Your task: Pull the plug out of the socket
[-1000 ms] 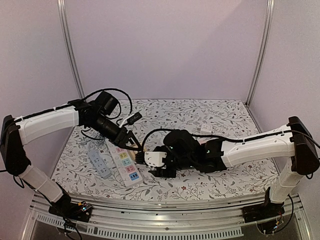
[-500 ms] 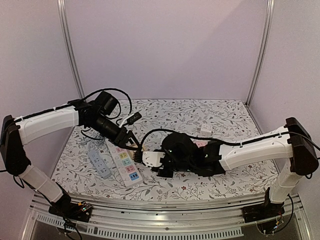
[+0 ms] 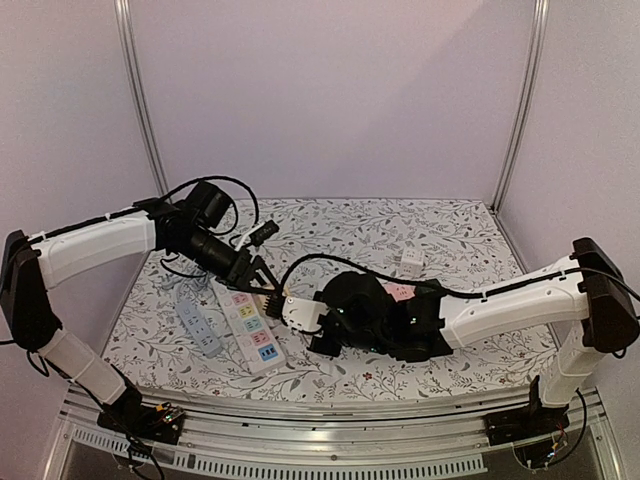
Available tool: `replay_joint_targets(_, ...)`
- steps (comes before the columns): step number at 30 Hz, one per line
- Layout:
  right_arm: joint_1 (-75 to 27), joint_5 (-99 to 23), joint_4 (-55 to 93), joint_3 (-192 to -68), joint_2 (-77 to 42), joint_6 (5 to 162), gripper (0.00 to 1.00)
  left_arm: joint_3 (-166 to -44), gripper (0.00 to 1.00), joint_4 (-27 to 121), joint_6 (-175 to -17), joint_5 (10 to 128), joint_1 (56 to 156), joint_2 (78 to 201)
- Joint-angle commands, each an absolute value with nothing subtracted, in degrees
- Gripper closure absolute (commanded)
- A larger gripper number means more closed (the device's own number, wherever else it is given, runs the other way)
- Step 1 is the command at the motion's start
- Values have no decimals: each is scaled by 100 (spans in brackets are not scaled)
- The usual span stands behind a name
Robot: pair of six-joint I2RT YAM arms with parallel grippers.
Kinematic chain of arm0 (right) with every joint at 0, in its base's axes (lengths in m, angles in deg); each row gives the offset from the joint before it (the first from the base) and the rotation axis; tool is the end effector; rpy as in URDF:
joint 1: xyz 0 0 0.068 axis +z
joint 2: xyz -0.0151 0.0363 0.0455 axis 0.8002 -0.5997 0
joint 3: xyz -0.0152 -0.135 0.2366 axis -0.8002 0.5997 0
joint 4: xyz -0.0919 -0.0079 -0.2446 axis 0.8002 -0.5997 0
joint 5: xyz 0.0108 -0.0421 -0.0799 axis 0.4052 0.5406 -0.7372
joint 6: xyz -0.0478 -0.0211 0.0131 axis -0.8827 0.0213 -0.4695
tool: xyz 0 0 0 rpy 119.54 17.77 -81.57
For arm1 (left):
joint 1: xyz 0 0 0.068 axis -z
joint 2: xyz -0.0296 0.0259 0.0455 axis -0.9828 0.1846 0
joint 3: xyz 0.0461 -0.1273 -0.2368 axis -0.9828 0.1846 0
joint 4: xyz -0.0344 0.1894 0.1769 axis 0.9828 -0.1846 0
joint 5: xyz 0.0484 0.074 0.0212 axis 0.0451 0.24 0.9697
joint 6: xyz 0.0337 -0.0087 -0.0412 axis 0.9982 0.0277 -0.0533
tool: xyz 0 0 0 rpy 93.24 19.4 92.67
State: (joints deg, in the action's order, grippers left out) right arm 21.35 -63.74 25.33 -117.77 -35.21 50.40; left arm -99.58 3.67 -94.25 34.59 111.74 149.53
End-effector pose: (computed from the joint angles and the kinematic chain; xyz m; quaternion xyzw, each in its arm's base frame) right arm 0.1145 0.3721 0.2285 -0.6092 0.6034 0.0805 0.5082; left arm 0.2412 -0.1816 0.2658 0.2671 0.8647 -0.4148 0.0945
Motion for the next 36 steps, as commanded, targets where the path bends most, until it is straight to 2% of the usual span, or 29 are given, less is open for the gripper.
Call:
replay_joint_targets(1,2308,-6323,2320,-11643,-3375,5523,100,-9973,78,1035,-9626,3184,10982,14754)
replay_joint_targets(11,2315,-6687,2365,-11457,-3089,5826,100,-9963,80,1023,-9640,3202,10968,14812)
replay_joint_targets(18,2265,-6189,2235,-11333,-2602,6124,100,-9954,80,1033,-9757,3507,10911,14807)
replay_joint_targets(36,2529,-5264,1620,-11792,-2594,6612,100,-9770,82,1349,-10167,4030,10550,14743)
